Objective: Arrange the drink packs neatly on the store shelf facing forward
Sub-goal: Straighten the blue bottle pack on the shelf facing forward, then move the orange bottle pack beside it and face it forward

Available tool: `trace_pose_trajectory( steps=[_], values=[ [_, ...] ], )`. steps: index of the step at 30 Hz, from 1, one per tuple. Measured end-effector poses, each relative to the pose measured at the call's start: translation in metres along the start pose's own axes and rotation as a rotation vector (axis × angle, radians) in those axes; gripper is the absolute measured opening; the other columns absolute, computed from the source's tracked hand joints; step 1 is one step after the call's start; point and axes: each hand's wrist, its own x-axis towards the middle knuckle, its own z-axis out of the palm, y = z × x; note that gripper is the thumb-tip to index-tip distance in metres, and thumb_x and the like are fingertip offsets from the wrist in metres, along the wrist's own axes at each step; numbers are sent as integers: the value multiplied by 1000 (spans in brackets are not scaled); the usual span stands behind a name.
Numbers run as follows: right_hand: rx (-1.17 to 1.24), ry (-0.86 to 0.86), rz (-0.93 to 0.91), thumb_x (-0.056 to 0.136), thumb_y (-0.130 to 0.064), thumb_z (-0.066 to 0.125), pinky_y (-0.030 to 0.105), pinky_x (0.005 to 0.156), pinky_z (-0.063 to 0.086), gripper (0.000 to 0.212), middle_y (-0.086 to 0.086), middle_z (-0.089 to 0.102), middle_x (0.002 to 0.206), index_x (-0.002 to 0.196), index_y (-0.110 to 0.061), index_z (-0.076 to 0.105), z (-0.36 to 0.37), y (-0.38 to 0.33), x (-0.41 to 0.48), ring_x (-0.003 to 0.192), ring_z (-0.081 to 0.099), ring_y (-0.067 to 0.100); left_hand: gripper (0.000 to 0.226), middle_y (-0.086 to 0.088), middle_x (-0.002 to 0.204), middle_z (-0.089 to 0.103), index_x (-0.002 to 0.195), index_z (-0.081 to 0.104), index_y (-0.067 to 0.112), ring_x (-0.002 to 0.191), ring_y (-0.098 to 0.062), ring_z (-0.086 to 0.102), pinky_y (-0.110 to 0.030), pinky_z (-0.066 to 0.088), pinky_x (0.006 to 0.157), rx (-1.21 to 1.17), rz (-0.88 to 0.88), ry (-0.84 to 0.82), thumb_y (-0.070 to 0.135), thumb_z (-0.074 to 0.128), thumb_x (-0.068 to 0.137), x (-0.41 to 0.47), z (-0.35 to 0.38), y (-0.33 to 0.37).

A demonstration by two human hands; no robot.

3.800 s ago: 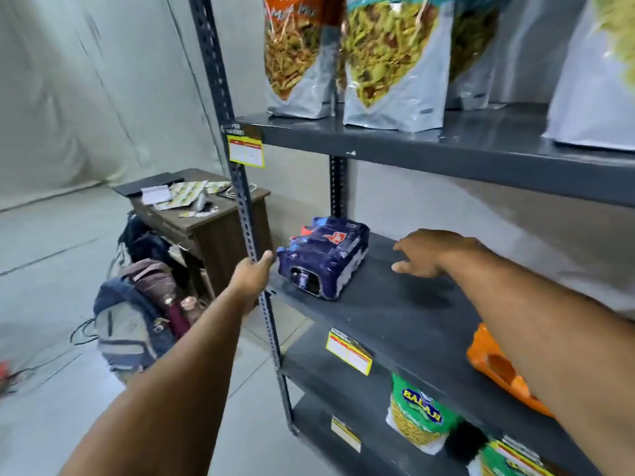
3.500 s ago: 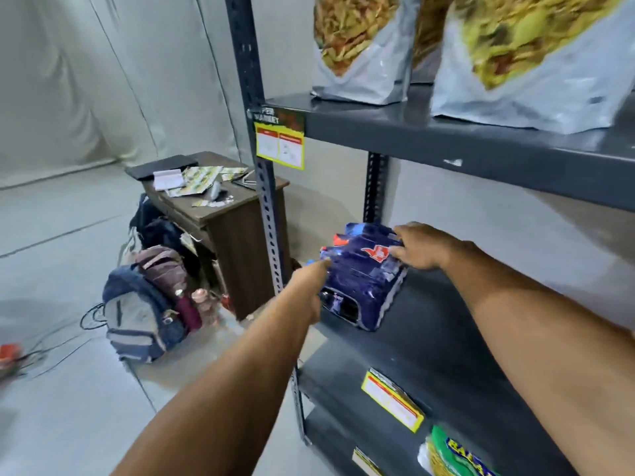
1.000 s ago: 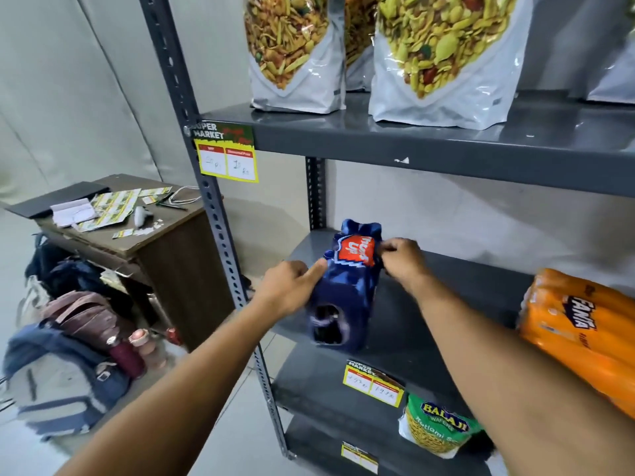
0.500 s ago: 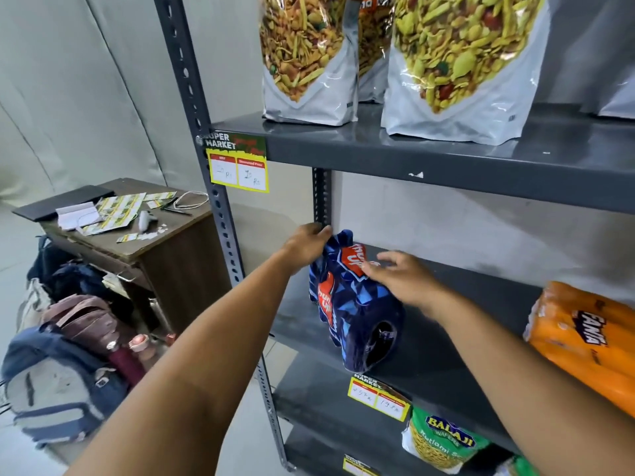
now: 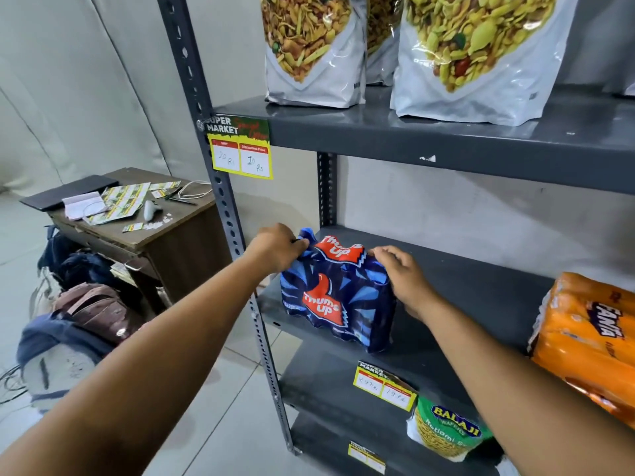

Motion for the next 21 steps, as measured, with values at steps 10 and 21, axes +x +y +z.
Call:
trace_pose_trajectory(
  steps=[10,21],
  values=[
    [-17,-23,15,83,-39,56,48,88,54,23,7,73,90,84,-20,68,25,-5,4,92,69,29,45,-27,95,68,86,59,-1,79,-37,60,-41,46,67,63,-44,23,38,42,101,-14,-10,-8],
    [-418,-18,-75,94,-47,52,31,90,45,44,6,69,118,118,-12,63,2,-17,9,110,63,23,44,-27,113,68,111,65,-1,101,-41,65,-36,49,79,239,-137,2,37,49,95,-5,-12,7]
  ],
)
